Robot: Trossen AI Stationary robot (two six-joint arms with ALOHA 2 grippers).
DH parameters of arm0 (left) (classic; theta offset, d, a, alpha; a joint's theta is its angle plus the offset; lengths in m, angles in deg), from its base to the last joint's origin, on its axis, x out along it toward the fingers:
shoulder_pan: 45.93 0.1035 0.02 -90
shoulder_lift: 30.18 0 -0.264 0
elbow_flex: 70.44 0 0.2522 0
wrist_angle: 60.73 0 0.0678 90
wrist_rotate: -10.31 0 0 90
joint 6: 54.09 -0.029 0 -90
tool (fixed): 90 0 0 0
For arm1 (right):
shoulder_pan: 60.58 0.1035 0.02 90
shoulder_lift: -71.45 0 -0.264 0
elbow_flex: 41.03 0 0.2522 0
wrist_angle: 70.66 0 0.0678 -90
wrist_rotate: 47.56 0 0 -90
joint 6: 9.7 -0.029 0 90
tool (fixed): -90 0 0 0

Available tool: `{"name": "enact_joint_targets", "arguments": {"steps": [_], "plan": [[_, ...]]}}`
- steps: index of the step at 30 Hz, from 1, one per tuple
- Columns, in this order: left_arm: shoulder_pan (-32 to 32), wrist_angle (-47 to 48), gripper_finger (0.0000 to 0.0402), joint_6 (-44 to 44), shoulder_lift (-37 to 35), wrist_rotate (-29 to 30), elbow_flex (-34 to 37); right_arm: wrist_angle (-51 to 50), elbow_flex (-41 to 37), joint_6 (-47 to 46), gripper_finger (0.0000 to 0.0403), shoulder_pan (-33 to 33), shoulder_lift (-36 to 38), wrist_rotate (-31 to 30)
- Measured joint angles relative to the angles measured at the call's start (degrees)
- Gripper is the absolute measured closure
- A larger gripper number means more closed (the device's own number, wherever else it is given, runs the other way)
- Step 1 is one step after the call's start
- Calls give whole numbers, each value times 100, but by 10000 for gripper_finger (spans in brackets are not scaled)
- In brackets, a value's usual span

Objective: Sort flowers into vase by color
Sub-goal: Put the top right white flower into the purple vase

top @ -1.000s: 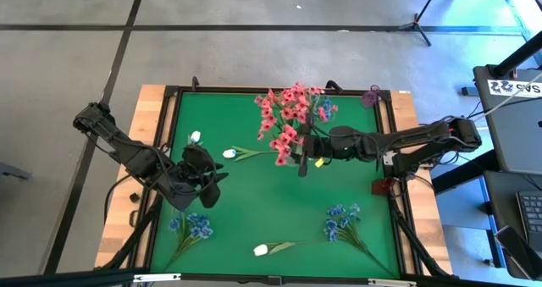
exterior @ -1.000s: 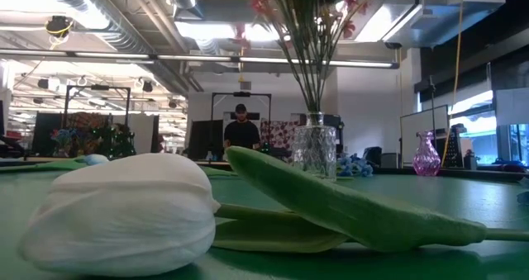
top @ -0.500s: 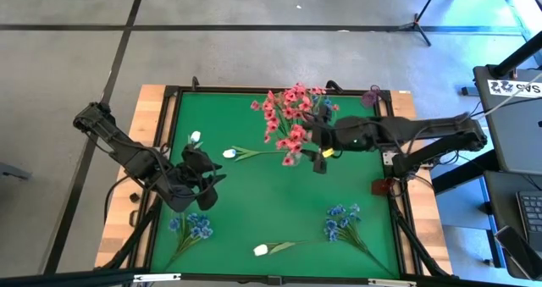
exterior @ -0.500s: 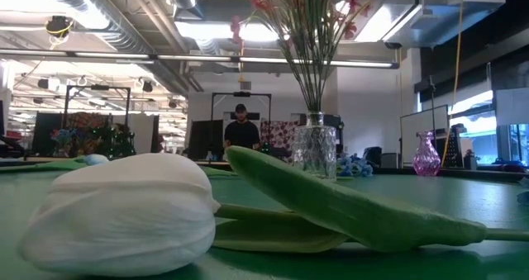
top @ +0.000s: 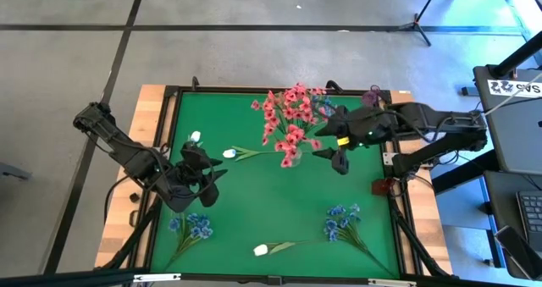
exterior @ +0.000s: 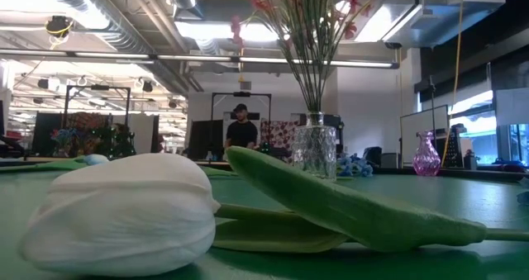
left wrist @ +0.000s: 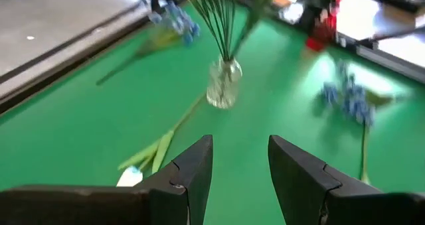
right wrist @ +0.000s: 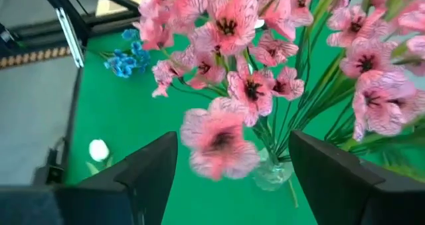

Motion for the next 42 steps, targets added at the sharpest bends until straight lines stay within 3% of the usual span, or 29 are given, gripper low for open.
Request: {"name": "enact_joint_targets", "arguments": {"steps": [13,16,20,24,32,36,42], "plan": [[199,-103,261,890,171,-48,13,-730,1525,-577,116,6,2,-53],[199,-110,265,1625,389,141,235,-850,1626,-822,116,168,23,-93],[359,-162,278,3304,660,256,831,-950,1634,-1054,116,587,61,-419],[896,-386,294,4946,866,46,1506,-933,1636,-1279,116,965,81,-759],[2306,-3298,315,4904,1403,-930,2638,-926,1636,-1722,116,1161,76,-824],[2906,-3474,324,5841,1705,-1199,2818,-924,1636,-1781,116,1161,76,-786],[3472,-3537,343,6471,1851,-1829,2817,-919,1636,-1479,116,1145,76,-597]]}}
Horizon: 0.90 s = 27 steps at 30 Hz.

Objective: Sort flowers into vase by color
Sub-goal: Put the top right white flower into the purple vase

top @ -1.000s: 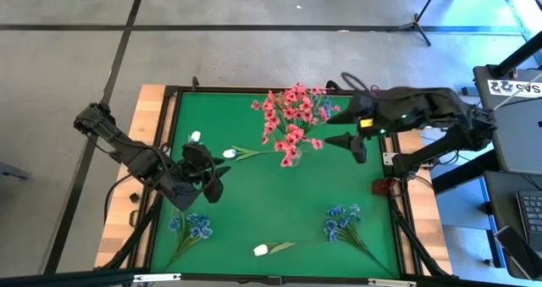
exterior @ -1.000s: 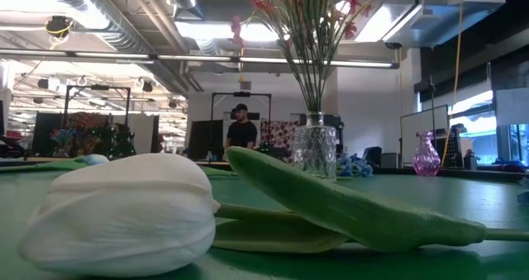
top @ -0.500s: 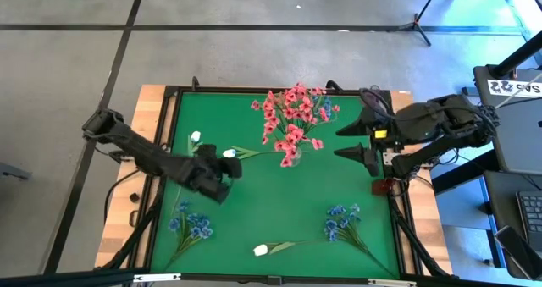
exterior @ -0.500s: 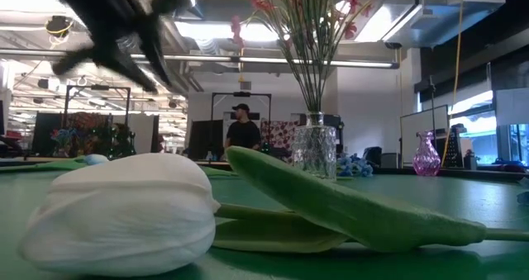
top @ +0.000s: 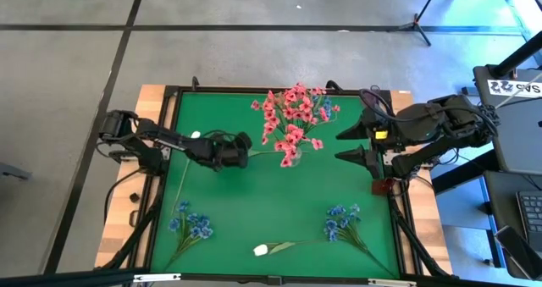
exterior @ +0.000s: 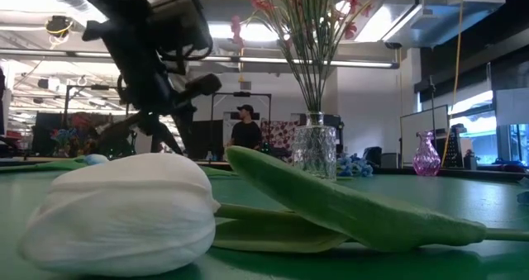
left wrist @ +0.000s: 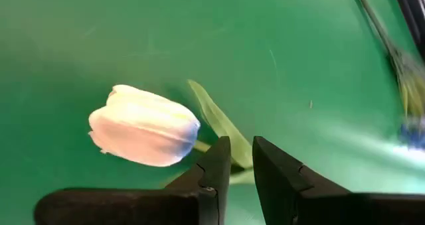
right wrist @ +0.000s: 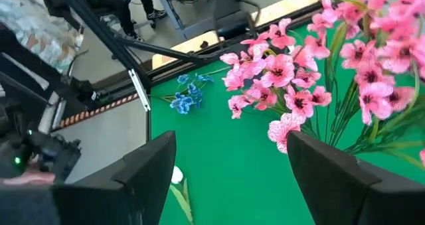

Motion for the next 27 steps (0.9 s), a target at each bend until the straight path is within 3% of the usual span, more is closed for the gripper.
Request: {"name": "enact_joint_targets", "arguments": {"steps": [6,16,27], "plan": [[23,29,349,1074,0,-209,0,-5,0,800,116,0,0,-208],[-107,4,327,1743,89,-266,-4,-3,0,1951,116,-404,0,-530],[711,-465,300,1840,450,-651,-4,-389,-2,2762,116,-1394,0,570]]}}
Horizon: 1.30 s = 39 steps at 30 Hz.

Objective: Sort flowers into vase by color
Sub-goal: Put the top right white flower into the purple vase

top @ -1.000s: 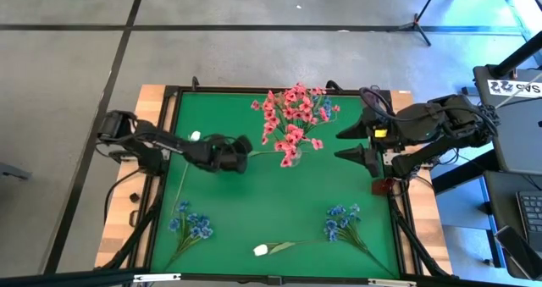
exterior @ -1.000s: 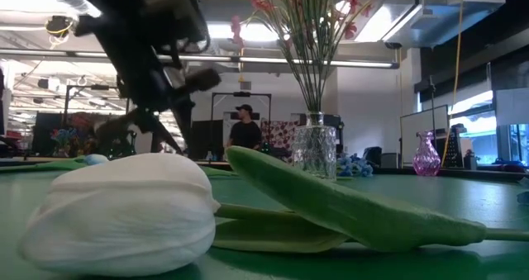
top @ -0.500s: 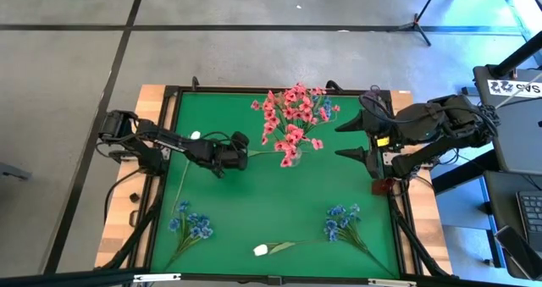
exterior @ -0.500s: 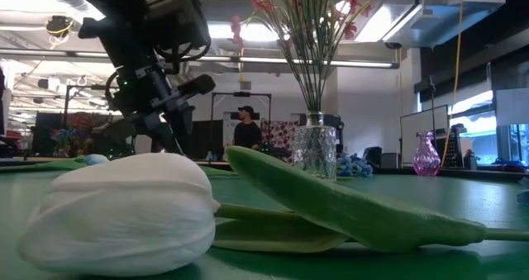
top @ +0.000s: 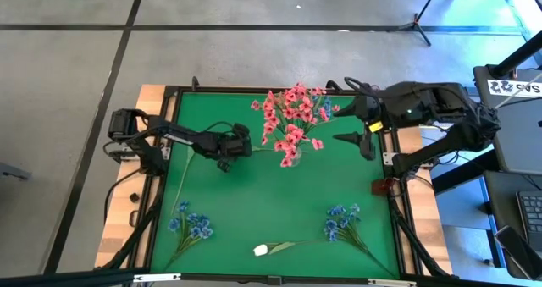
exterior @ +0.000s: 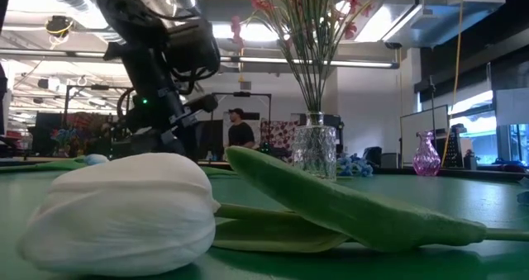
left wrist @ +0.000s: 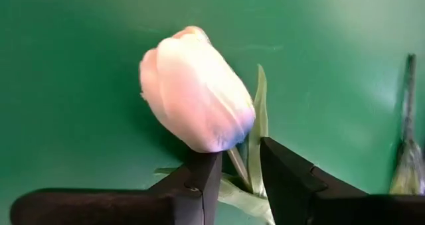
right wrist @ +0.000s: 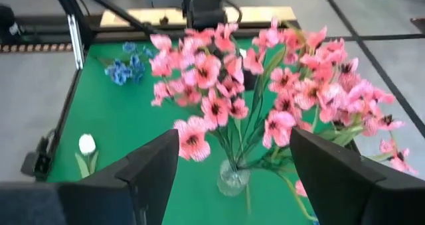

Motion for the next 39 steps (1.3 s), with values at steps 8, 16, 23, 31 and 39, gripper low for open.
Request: {"name": "enact_joint_targets", "arguments": {"steps": [8,16,23,31,39], "plan": [[512,55,300,-39,0,-54,0,-474,0,529,116,-353,0,146],[604,233,390,-148,-2,-366,-2,-664,-4,1031,116,-372,192,147],[200,145,394,-1178,-396,354,-178,-493,-4,1313,116,-372,688,348],[-1067,667,396,-3070,-1701,2185,-513,-295,0,1090,116,-367,898,1239],[-1645,1892,397,-4283,-3012,3510,-550,207,0,951,116,-367,796,1207]]}}
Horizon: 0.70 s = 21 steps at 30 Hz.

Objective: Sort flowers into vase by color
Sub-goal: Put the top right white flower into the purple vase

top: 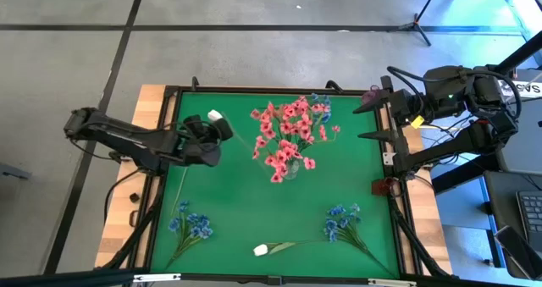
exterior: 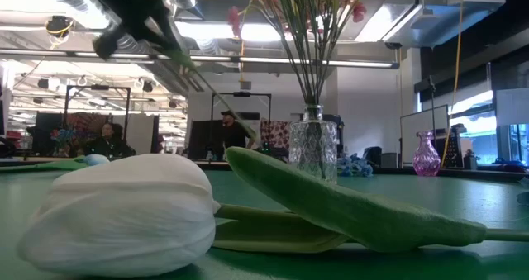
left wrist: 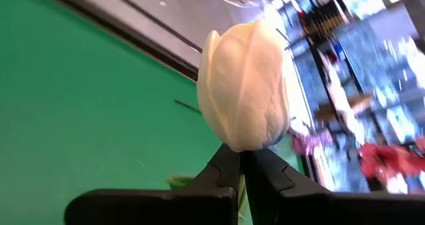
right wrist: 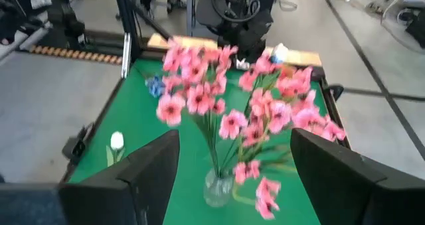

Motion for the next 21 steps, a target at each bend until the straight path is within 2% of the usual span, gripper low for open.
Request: {"name": "enact_joint_targets", "arguments": {"steps": [6,10,15,21], "plan": [[-771,-215,397,-1708,-718,3,-1,419,0,-678,116,1,6,475],[-1569,-893,397,-2786,-741,-83,-1,302,-34,-1459,116,4,2,892],[-2375,-1848,397,-3195,-100,336,-3,96,-380,-2785,116,58,1,1609],[-2829,-2883,397,-2730,1230,640,-1,-275,-1131,-4170,116,988,1,1432]]}}
